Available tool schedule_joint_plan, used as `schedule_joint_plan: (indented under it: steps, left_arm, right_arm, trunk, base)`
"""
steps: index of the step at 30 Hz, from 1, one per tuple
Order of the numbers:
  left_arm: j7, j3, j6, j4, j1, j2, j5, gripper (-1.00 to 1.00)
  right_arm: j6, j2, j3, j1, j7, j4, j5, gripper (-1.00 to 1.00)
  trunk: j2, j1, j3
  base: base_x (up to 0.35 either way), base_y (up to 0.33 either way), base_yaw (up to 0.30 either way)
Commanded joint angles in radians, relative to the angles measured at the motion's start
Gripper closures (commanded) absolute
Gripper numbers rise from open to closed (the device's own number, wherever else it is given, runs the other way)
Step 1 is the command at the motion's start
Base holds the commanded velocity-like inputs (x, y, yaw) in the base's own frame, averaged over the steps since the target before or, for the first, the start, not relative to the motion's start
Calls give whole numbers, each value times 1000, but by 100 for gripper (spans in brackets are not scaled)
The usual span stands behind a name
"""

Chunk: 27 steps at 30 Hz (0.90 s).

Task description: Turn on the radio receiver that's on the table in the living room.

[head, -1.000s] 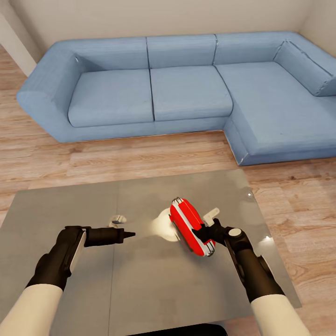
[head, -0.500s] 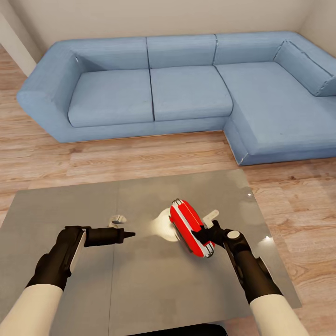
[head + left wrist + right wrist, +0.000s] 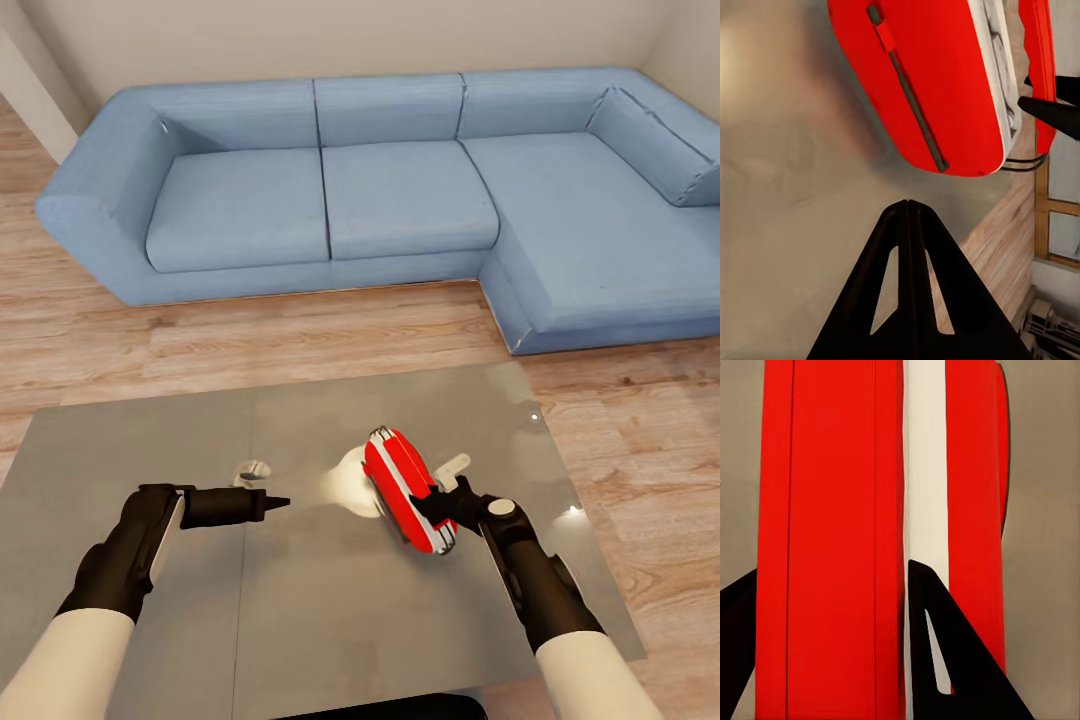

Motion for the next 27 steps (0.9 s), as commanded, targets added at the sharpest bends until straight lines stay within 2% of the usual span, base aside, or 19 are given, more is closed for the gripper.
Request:
schedule_joint_plan:
  steps: [1, 15, 16, 27]
  left_arm:
    - [0, 0, 0, 0, 0, 0, 0, 100]
    - [0, 0, 0, 0, 0, 0, 0, 100]
    - [0, 0, 0, 0, 0, 0, 0, 100]
    - [0, 0, 0, 0, 0, 0, 0, 100]
  right_arm:
    - [-1, 0, 0, 0, 0, 0, -4, 100]
    - [-6, -1, 0, 0, -1, 2, -5, 100]
    - [-6, -1, 0, 0, -1, 2, -6, -100]
    - [-4, -2, 0, 0, -1, 2, -6, -100]
  trunk:
    - [0, 0, 0]
    - [0, 0, 0]
    - [0, 0, 0]
    - [0, 0, 0]
  base:
    - [0, 0, 0]
    - [0, 0, 0]
    - [0, 0, 0]
    - [0, 0, 0]
